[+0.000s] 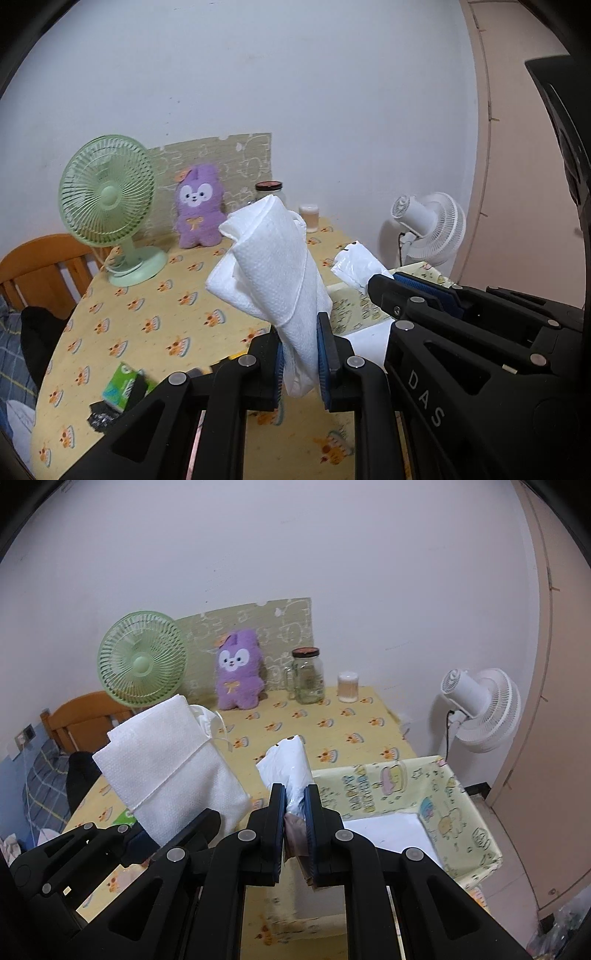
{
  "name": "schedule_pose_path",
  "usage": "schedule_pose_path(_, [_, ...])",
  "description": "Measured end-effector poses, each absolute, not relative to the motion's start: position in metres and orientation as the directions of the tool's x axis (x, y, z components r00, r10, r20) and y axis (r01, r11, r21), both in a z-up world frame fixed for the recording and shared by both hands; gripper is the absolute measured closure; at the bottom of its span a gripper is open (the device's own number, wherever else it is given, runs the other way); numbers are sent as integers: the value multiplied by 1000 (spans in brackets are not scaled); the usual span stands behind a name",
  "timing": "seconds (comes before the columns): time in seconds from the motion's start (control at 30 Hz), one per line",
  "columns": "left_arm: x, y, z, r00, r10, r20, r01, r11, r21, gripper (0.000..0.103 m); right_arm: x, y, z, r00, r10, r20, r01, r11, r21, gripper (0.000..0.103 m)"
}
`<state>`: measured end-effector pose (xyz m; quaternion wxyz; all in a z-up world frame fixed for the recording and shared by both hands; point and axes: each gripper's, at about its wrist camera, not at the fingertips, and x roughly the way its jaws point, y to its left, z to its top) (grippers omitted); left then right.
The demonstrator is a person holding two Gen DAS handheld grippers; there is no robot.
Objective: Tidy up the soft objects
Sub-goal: 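Carry both white cloths over the yellow gift box with both grippers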
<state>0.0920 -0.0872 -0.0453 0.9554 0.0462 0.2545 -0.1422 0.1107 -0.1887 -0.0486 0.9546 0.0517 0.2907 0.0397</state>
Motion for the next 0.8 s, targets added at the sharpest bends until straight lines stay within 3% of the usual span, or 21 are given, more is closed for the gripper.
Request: schedule_pose_path(0.8, [127,-167,-76,709,-376,-596,458,889,-17,88,125,-266,-84,803,2,-597,97,986,134,90])
